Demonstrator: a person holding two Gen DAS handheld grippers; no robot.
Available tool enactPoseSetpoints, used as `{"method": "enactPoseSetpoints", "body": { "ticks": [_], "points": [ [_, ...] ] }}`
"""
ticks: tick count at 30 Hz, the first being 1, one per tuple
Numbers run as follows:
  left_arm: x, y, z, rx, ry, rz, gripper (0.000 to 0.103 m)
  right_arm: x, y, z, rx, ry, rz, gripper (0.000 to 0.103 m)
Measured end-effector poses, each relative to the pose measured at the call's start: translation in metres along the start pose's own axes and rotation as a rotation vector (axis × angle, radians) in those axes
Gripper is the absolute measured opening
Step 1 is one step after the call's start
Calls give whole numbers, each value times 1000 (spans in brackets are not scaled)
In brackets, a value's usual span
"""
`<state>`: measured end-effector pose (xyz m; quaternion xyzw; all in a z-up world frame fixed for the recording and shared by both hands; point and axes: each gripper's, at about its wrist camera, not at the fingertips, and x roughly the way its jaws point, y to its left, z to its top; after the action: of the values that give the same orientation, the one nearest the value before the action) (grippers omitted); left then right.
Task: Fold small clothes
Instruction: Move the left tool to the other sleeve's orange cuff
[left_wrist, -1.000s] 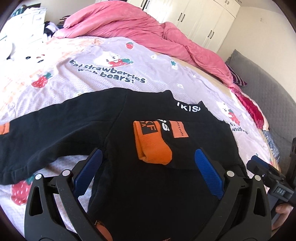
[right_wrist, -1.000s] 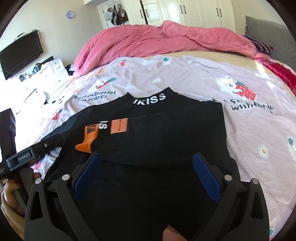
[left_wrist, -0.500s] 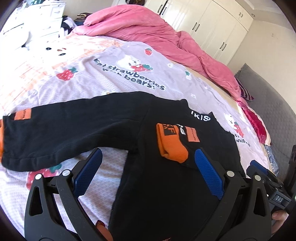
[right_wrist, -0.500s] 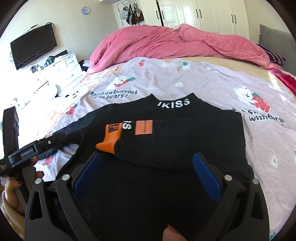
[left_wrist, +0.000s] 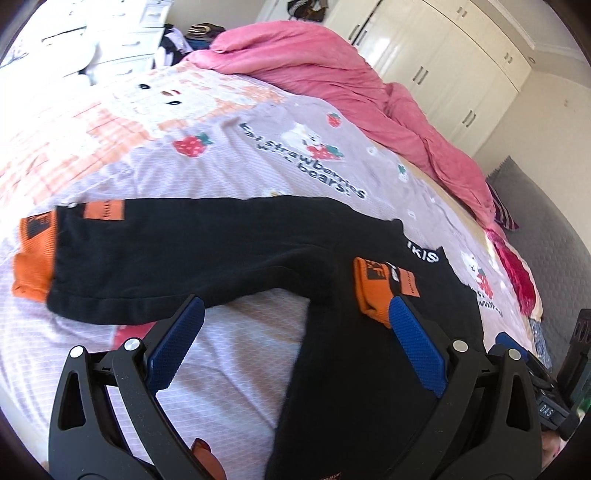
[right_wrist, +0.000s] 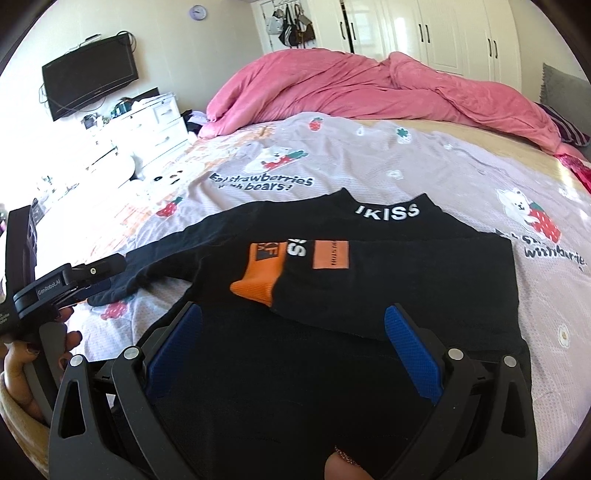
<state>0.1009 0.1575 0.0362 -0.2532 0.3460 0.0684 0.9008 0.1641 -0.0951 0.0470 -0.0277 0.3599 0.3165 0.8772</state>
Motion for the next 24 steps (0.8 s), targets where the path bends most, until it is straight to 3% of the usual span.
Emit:
{"method": "enactPoseSetpoints", "body": {
  "ticks": [24],
  "points": [
    [-50, 97, 6, -258, -103, 159, 94, 20, 70, 16, -66, 12, 110, 99]
  ]
}}
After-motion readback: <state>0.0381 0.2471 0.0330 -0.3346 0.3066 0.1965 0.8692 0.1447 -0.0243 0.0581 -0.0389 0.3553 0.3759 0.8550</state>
